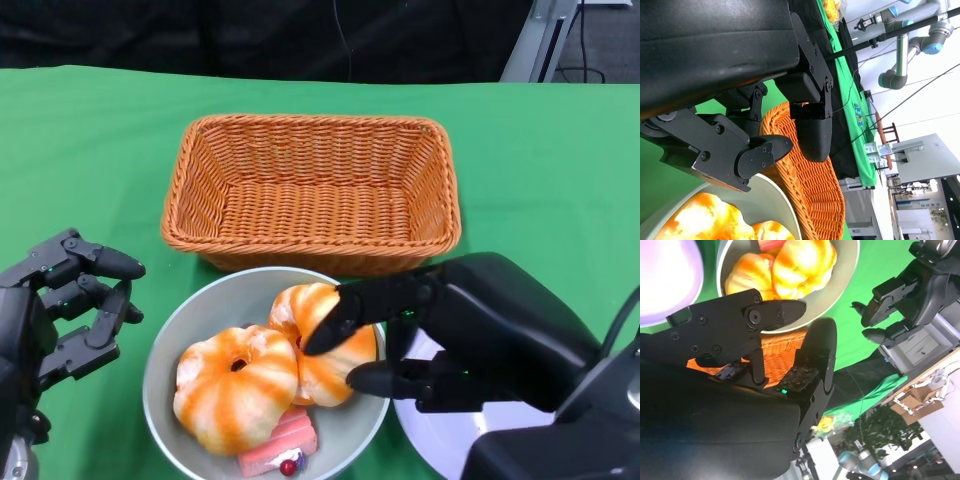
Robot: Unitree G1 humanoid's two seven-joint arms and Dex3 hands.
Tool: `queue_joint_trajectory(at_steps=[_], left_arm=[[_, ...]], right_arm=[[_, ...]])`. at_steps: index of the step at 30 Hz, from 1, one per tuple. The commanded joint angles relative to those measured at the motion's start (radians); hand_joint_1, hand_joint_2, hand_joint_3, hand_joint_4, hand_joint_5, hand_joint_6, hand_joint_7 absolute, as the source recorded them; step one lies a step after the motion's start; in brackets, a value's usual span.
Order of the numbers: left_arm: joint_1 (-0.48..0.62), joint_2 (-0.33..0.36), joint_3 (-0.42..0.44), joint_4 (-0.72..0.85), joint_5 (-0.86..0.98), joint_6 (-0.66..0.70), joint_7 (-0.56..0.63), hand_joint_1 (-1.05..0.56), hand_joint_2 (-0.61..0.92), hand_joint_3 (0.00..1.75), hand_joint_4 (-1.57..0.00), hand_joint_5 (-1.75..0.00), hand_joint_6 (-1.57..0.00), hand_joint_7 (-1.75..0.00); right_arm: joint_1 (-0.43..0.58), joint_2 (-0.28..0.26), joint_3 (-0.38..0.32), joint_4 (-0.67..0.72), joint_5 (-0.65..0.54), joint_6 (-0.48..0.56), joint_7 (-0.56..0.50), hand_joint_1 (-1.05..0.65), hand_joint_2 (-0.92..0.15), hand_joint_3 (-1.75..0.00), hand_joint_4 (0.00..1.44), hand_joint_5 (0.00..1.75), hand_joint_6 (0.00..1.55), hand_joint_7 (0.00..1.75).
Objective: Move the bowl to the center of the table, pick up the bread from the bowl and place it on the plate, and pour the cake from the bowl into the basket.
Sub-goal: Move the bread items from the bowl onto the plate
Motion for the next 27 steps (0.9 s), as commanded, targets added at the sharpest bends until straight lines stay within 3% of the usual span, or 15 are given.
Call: queue_joint_trajectory(at_steps=[1,5,8,16,18,21,24,27], left_arm=[[0.004,0.003,0.002,-0.005,0.003,0.002,0.012,-0.08,0.58,0.85,-0.77,-1.40,-0.81,-1.08],[0.007,0.002,-0.002,-0.015,0.013,0.007,0.020,-0.08,0.59,0.83,-0.77,-1.40,-0.81,-1.08],[0.008,0.005,-0.004,-0.017,0.019,0.013,0.020,-0.12,0.65,0.71,-0.75,-1.42,-0.80,-1.08],[0.018,-0.006,-0.006,-0.053,0.012,0.053,0.021,-0.13,0.70,0.62,-0.74,-1.39,-0.79,-1.10],[0.017,-0.013,-0.006,-0.055,-0.007,0.058,0.009,-0.07,0.73,0.63,-0.75,-1.37,-0.78,-1.08],[0.016,-0.018,-0.007,-0.055,-0.022,0.061,-0.001,-0.06,0.74,0.63,-0.76,-1.39,-0.80,-1.07],[0.021,-0.022,-0.011,-0.075,-0.029,0.083,0.004,-0.10,0.77,0.54,-0.75,-1.42,-0.80,-1.08],[0.022,-0.021,-0.014,-0.079,-0.037,0.085,-0.003,-0.11,0.79,0.50,-0.74,-1.42,-0.79,-1.08]], right_arm=[[-0.028,-0.005,0.030,-0.024,-0.028,-0.002,0.023,-0.46,-0.88,0.00,0.66,0.77,0.77,0.09],[-0.049,-0.018,0.073,-0.018,-0.081,-0.019,0.047,-0.51,-0.89,-0.01,0.62,0.71,0.70,0.02],[-0.057,-0.017,0.089,-0.014,-0.108,-0.027,0.056,-0.55,-0.90,0.00,0.59,0.67,0.67,0.00],[-0.088,0.025,0.170,0.055,-0.244,-0.050,0.052,-0.57,-0.92,-0.01,0.54,0.65,0.62,0.00],[-0.111,0.034,0.220,0.109,-0.332,-0.072,0.039,-0.59,-0.92,-0.01,0.58,0.42,0.60,0.00],[-0.121,0.051,0.267,0.180,-0.429,-0.105,-0.002,-0.62,-0.92,-0.03,0.59,0.34,0.60,0.00],[-0.114,0.077,0.298,0.255,-0.498,-0.133,-0.070,-0.60,-0.92,-0.03,0.61,0.34,0.61,0.01],[-0.105,0.097,0.310,0.300,-0.535,-0.151,-0.111,-0.60,-0.92,-0.03,0.50,0.59,0.61,0.00]])
